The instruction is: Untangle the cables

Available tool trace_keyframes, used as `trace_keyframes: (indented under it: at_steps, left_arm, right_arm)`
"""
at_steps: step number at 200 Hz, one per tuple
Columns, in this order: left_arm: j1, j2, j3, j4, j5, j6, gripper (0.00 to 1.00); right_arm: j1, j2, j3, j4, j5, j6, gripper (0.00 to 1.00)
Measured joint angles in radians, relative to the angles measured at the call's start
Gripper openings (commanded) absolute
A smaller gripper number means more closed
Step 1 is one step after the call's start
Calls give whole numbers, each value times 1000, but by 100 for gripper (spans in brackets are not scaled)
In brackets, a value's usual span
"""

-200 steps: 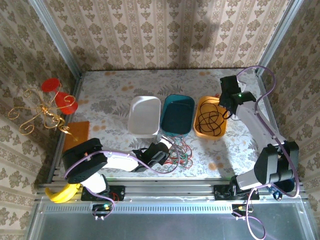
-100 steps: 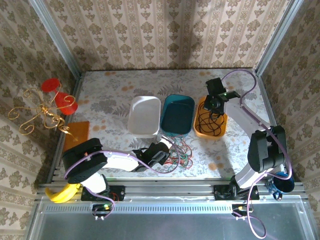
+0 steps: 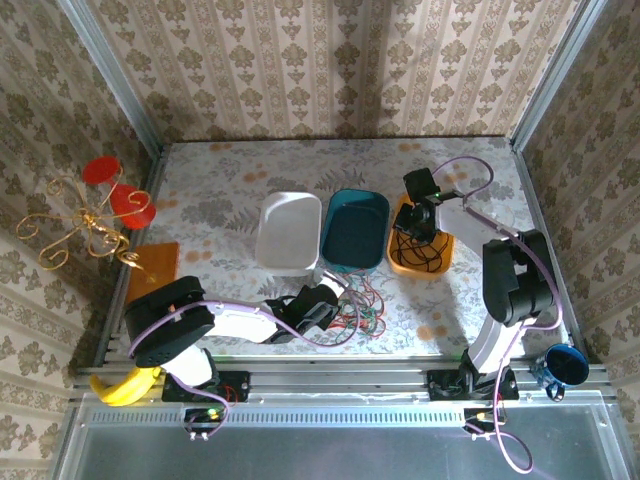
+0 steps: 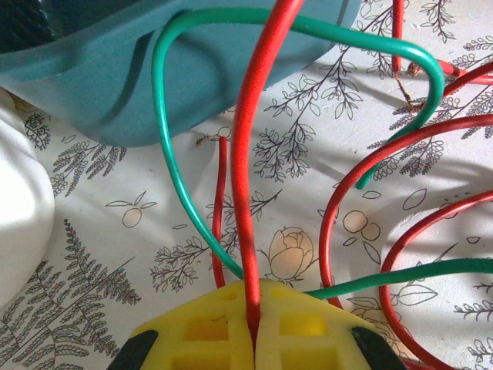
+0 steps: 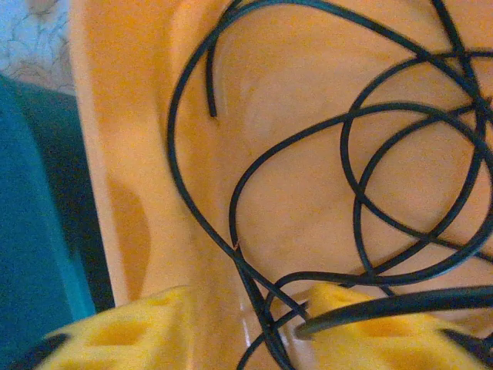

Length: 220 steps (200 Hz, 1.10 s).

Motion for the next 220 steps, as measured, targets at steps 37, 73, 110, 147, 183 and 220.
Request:
trace_keyframes:
  at_steps: [37, 73, 110, 147, 183, 220]
  left_arm:
    - [0, -1, 0, 0, -1, 0, 0]
    - [3, -30, 0, 2, -5, 0, 0]
    - [9, -59, -3, 13, -8, 0, 0]
    - [17, -106, -22, 29, 0, 0, 0]
    - [31, -174, -47, 43, 37, 0, 0]
    - [51, -258, -58, 43, 65, -2, 0]
  right_arm:
    - [0, -151, -31, -34, 62, -29, 70]
    - [0, -316, -70, -65, 111, -39, 69]
    - [30, -463, -174, -81, 69, -100, 65]
    - [187, -511, -257, -46, -138, -208, 64]
    - [333, -475, -303, -12, -284, -256, 64]
    - [402, -392, -303, 21, -383, -289, 64]
